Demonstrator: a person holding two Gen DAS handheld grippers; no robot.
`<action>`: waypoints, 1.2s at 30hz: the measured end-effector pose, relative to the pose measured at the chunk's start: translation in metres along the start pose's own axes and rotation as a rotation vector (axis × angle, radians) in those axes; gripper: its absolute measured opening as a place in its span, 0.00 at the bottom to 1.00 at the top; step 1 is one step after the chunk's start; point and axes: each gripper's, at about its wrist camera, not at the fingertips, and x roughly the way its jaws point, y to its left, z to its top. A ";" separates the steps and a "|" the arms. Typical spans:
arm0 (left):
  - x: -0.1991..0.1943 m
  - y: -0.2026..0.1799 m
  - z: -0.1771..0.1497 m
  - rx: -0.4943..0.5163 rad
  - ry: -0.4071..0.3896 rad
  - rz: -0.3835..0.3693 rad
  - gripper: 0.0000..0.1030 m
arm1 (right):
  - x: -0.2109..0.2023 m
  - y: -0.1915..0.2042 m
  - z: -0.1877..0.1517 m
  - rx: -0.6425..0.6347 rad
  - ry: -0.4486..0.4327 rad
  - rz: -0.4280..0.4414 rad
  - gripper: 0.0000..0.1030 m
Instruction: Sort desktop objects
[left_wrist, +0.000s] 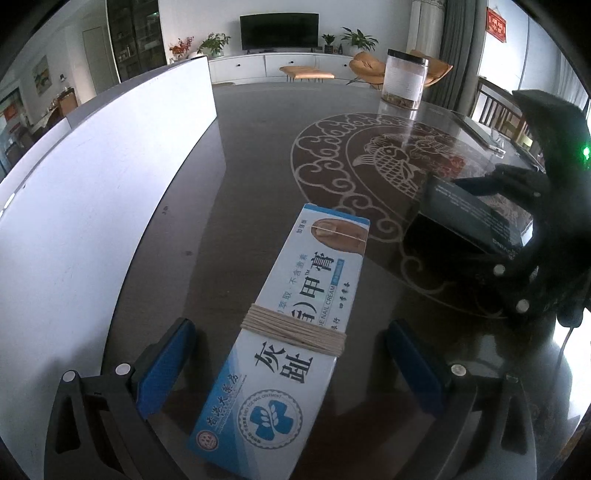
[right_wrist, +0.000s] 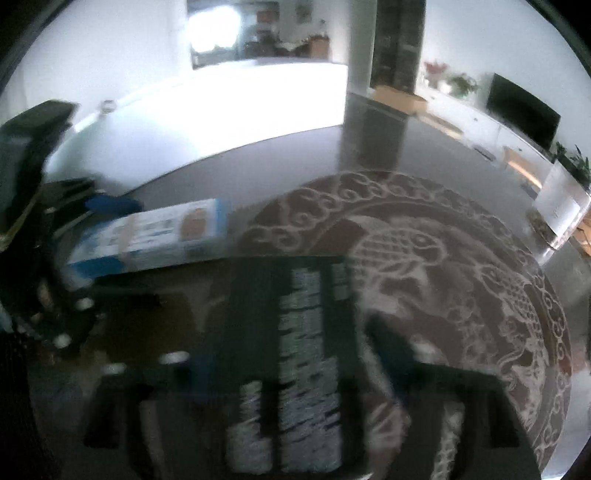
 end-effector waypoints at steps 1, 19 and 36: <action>0.001 0.000 0.000 -0.001 -0.001 0.000 1.00 | 0.006 -0.001 -0.001 -0.009 -0.002 0.002 1.00; 0.002 -0.001 0.000 -0.007 -0.002 0.006 1.00 | 0.023 0.002 -0.002 -0.016 -0.003 0.000 1.00; 0.002 -0.001 0.001 -0.006 -0.001 0.006 1.00 | 0.034 0.004 -0.003 -0.017 -0.003 0.000 1.00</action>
